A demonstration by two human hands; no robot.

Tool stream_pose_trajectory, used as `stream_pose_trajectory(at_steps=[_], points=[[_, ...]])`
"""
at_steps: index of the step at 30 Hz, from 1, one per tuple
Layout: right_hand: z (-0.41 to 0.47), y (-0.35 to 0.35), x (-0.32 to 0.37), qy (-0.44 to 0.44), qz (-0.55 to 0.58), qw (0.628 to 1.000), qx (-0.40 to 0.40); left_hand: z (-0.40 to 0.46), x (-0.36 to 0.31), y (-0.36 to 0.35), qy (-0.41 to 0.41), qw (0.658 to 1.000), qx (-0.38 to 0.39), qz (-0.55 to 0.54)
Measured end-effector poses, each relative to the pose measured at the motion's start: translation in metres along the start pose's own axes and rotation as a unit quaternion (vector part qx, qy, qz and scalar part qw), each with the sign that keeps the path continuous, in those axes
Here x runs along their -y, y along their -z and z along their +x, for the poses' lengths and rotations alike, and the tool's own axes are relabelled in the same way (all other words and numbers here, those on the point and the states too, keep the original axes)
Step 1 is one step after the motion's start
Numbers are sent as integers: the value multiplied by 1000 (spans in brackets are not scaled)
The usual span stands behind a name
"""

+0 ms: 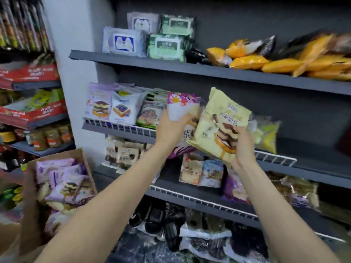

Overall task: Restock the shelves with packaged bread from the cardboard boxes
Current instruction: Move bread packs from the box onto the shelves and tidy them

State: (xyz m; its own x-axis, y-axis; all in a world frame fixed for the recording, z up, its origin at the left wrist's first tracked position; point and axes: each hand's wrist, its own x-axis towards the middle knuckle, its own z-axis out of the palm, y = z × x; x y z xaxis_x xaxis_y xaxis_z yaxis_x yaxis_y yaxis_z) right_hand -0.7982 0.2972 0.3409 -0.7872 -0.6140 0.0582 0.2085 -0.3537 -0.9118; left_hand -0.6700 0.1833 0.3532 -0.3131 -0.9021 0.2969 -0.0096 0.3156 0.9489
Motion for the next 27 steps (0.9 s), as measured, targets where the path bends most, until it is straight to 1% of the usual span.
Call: stream_pose_trajectory(at_steps=[3, 6, 11, 13, 15, 17, 20, 22, 25, 26, 27], points=[[32, 65, 35, 8, 52, 996, -70, -4, -16, -73, -14, 1000, 17, -12], [71, 130, 62, 21, 81, 989, -120, -2, -23, -153, -15, 999, 43, -15], [162, 223, 95, 70, 52, 983, -164, 14, -28, -281, 21, 999, 30, -29], [199, 251, 103, 91, 29, 982, -162, 21, -33, -316, 48, 998, 16, -39], [229, 269, 111, 96, 10, 984, -147, 28, -38, -341, 56, 998, -4, -28], [259, 282, 111, 85, -26, 989, -121, 37, -36, -359, 38, 999, -16, 8], [303, 296, 98, 54, -115, 989, -70, 45, -36, -376, 20, 998, -13, 59], [330, 297, 86, 50, -190, 979, -47, 50, -36, -382, 28, 996, -8, 79], [358, 289, 77, 77, -310, 946, -61, 59, -37, -385, 29, 995, -11, 92], [369, 287, 76, 79, -332, 938, -58, 63, -38, -385, 30, 995, -11, 97], [377, 283, 75, 69, -332, 940, -40, 65, -39, -385, 31, 994, -10, 102]])
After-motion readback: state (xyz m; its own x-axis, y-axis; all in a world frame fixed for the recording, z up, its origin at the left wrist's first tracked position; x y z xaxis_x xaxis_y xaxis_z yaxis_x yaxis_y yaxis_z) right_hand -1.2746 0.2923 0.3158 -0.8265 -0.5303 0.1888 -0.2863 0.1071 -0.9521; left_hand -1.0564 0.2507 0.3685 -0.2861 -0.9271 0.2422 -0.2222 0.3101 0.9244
